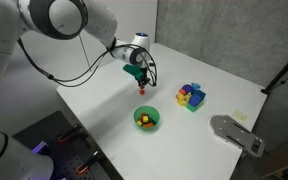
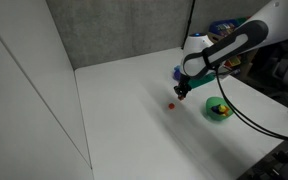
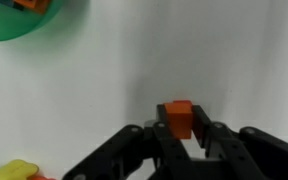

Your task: Put the orange dice on the left in the green bowl

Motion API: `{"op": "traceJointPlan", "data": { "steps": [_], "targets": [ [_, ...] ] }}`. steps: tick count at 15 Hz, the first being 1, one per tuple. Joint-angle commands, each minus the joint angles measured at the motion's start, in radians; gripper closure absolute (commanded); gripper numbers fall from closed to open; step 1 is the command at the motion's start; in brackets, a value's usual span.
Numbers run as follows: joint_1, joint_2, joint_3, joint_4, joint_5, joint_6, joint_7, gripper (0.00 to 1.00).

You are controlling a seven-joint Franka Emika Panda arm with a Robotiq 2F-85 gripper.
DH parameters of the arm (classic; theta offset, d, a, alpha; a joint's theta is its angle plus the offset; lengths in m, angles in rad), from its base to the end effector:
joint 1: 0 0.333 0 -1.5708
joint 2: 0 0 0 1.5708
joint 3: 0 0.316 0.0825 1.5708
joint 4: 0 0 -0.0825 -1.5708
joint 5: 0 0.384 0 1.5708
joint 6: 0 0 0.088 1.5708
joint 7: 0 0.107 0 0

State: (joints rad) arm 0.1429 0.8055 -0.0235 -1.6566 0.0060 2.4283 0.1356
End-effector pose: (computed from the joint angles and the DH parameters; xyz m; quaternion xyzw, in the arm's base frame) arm 0.6699 0.0819 0.1358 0.9998 -0.0069 -0.0158 0.0087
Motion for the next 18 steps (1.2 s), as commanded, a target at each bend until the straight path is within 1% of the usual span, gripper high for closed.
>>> {"op": "traceJointPlan", "data": {
  "steps": [1, 6, 9, 13, 18],
  "targets": [
    [-0.028, -0.133, -0.005, -0.13, -0.012, -0.035, -0.006, 0.9],
    [-0.055, -0.278, -0.032, -0.29, -0.026, -0.043, 0.001, 0.9],
    [-0.075, -0.339, -0.052, -0.372, -0.037, -0.036, 0.004, 0.9],
    [-0.098, -0.37, -0.087, -0.448, -0.07, -0.031, 0.018, 0.9],
    [-0.122, -0.366, -0.121, -0.496, -0.103, -0.037, 0.024, 0.9]
  ]
}}
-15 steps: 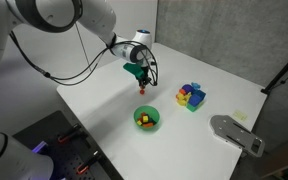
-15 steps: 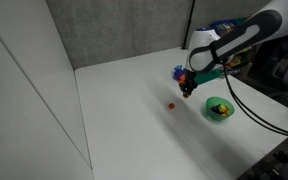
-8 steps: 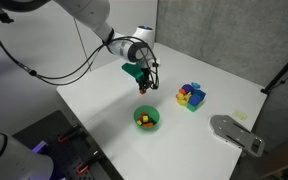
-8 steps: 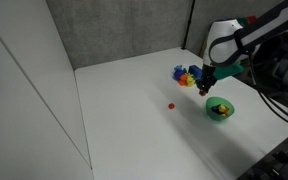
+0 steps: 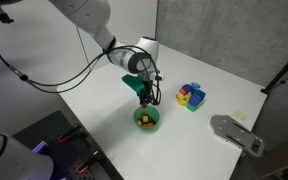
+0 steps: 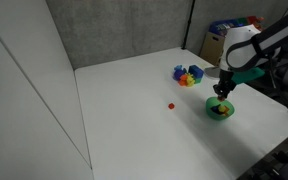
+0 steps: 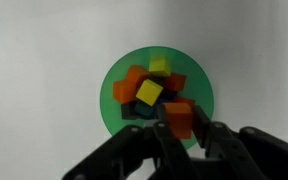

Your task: Put the orange dice on the left in the green bowl

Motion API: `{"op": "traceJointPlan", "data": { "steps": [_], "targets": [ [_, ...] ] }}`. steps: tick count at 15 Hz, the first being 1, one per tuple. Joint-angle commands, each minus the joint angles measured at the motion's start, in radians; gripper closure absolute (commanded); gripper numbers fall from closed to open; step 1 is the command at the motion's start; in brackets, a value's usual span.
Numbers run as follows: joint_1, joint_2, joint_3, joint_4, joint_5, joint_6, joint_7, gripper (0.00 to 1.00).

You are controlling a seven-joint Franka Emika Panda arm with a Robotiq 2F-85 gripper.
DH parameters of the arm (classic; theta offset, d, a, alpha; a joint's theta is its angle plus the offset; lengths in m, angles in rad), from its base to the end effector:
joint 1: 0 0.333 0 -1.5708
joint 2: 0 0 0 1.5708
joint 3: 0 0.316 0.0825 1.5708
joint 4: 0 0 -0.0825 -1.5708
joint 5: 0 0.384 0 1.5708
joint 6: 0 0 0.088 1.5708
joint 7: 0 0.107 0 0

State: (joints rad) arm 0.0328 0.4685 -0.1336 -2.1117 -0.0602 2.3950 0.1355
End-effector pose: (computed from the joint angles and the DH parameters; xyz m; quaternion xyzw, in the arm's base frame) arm 0.5550 -0.0580 0.1775 0.9906 -0.0892 -0.0901 0.0505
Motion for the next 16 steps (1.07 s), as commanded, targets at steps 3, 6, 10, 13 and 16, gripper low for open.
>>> {"op": "traceJointPlan", "data": {
  "steps": [3, 6, 10, 13, 16],
  "targets": [
    [-0.023, -0.033, -0.017, -0.056, -0.041, -0.012, 0.018, 0.39],
    [-0.029, -0.056, -0.012, -0.061, -0.03, -0.028, 0.008, 0.15],
    [-0.034, -0.125, 0.0, -0.06, -0.014, -0.1, -0.008, 0.0],
    [-0.035, -0.201, 0.012, -0.064, -0.009, -0.184, -0.014, 0.0],
    [-0.04, -0.286, 0.027, -0.072, 0.003, -0.255, -0.024, 0.0]
  ]
}}
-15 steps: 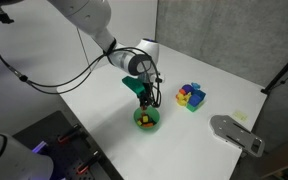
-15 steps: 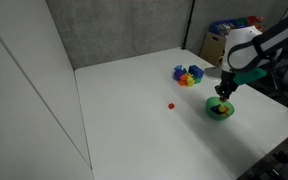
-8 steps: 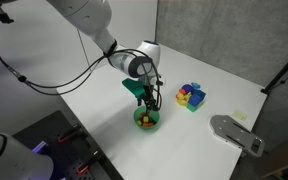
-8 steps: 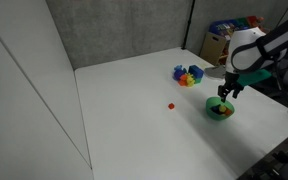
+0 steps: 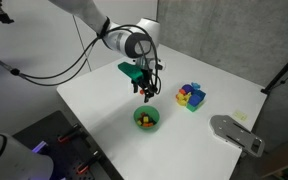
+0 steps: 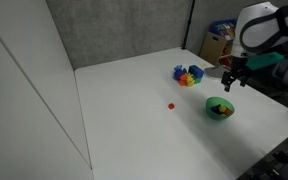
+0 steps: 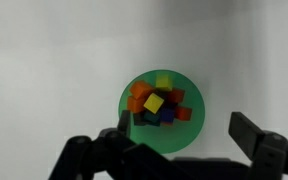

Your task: Put the orange dice on the left in the green bowl

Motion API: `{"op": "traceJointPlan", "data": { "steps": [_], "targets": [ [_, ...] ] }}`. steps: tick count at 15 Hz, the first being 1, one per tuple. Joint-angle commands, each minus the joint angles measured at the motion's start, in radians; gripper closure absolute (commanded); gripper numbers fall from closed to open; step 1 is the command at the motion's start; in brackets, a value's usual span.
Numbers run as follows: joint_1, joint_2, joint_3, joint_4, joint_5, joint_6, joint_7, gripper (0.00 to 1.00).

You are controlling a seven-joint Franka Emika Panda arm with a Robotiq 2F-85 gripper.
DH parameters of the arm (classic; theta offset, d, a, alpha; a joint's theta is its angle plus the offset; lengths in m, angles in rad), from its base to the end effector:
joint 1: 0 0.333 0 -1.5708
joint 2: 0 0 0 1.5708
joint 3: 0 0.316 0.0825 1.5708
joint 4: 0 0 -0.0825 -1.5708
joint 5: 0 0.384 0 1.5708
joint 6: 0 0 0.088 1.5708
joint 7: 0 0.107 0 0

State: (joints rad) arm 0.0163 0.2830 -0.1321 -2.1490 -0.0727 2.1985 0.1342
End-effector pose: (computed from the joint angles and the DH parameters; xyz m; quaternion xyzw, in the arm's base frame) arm 0.5374 -0.0652 0.2528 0.9873 -0.0988 -0.1151 0.0464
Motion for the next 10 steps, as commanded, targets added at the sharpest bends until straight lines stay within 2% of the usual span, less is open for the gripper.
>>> {"op": "traceJointPlan", "data": {
  "steps": [1, 10],
  "targets": [
    [-0.024, -0.136, 0.029, -0.047, 0.019, -0.07, -0.027, 0.0],
    [-0.023, -0.411, 0.055, -0.068, 0.053, -0.144, -0.046, 0.0]
  ]
}}
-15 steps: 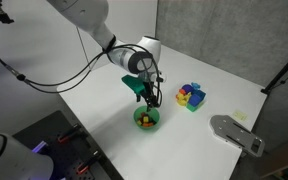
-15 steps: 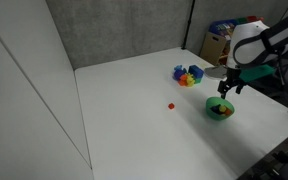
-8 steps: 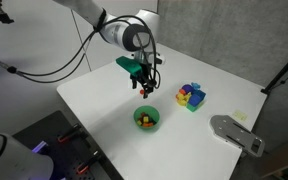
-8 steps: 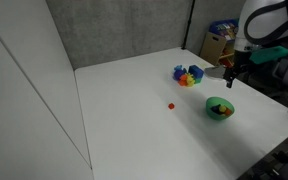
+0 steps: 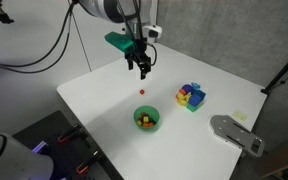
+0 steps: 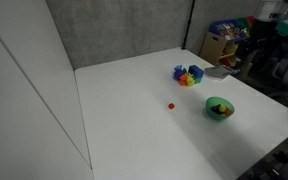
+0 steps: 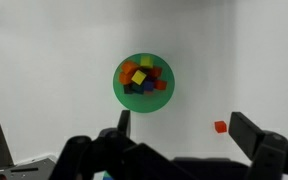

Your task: Put the orange dice on the left in the green bowl

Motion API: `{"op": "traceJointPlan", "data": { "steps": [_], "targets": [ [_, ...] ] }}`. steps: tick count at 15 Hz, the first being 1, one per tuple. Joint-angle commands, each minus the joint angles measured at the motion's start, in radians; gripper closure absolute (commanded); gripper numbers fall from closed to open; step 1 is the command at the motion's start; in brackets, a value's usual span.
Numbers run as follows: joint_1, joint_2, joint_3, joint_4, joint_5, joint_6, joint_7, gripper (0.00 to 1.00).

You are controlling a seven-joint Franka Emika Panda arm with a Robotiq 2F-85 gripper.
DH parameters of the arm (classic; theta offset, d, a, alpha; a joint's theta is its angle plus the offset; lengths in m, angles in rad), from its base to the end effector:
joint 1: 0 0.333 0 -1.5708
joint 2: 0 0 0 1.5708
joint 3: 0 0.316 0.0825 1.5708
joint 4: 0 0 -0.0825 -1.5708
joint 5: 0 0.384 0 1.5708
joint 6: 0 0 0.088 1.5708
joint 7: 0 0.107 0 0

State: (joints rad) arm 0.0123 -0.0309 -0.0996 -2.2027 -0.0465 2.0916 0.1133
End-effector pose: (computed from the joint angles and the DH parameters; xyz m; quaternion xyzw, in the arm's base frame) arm 0.5131 -0.0473 0.3886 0.9952 -0.0876 -0.0399 0.0187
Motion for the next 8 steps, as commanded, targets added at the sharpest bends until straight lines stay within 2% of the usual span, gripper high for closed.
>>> {"op": "traceJointPlan", "data": {
  "steps": [1, 3, 8],
  "targets": [
    [-0.018, -0.121, 0.025, -0.005, 0.039, -0.058, -0.03, 0.0],
    [-0.015, -0.171, 0.036, 0.015, 0.038, -0.103, -0.023, 0.0],
    [-0.014, -0.253, 0.088, 0.081, -0.057, -0.268, 0.008, 0.0]
  ]
}}
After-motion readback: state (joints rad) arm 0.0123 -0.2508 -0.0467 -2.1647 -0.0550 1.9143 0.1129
